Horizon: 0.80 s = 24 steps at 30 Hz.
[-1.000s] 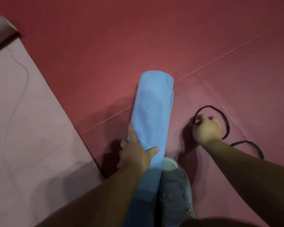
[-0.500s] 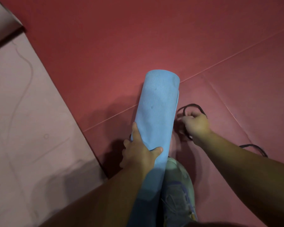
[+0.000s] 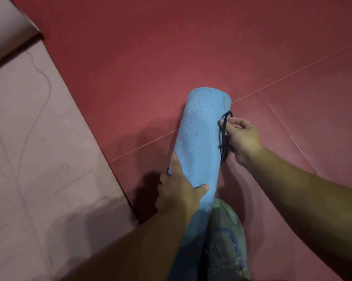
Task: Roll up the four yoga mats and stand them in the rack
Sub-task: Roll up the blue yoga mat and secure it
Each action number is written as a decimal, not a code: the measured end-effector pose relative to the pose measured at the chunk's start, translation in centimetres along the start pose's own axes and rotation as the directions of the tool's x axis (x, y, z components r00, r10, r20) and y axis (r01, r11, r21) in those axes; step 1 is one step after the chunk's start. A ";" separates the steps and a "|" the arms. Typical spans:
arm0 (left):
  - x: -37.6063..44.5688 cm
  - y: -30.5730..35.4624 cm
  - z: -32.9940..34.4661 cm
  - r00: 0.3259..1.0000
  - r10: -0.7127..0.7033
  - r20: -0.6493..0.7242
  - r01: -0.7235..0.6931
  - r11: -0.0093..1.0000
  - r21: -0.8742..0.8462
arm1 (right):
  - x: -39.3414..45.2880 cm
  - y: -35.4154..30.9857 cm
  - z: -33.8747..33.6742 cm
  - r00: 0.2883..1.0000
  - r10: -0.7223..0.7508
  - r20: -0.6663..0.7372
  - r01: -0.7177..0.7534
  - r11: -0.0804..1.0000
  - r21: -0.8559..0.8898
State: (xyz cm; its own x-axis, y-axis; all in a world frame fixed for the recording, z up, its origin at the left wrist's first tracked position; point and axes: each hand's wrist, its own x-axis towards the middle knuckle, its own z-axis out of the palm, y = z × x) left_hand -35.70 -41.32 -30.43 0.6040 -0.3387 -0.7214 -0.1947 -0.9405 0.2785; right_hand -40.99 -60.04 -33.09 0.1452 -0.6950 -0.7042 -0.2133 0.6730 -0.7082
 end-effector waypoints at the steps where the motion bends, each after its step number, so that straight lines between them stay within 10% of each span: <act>1: 0.1 0.0 -0.1 1.000 -0.002 0.004 0.002 1.000 0.000 | 0.2 -0.2 0.3 1.000 -0.009 -0.005 0.009 1.000 -0.006; 7: 0.0 0.5 -0.2 0.999 0.016 -0.029 -0.015 1.000 0.024 | 0.9 -1.7 1.9 0.985 -0.174 0.000 0.174 0.981 -0.090; 13: -0.4 1.1 -0.4 0.998 0.025 -0.053 -0.021 0.997 0.071 | 2.3 -3.6 2.9 0.934 -0.331 0.130 0.348 0.772 -0.532; 24: -0.4 2.8 -0.9 1.000 0.003 -0.025 0.001 0.991 0.135 | 3.3 -5.4 3.6 0.987 0.052 0.149 0.034 0.852 -0.523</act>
State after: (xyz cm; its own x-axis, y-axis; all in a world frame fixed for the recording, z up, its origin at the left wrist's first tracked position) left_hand -35.80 -43.81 -28.78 0.6223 -0.3405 -0.7048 -0.2968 -0.9358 0.1900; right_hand -35.85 -65.08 -31.74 0.2764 -0.6131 -0.7400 -0.6819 0.4175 -0.6006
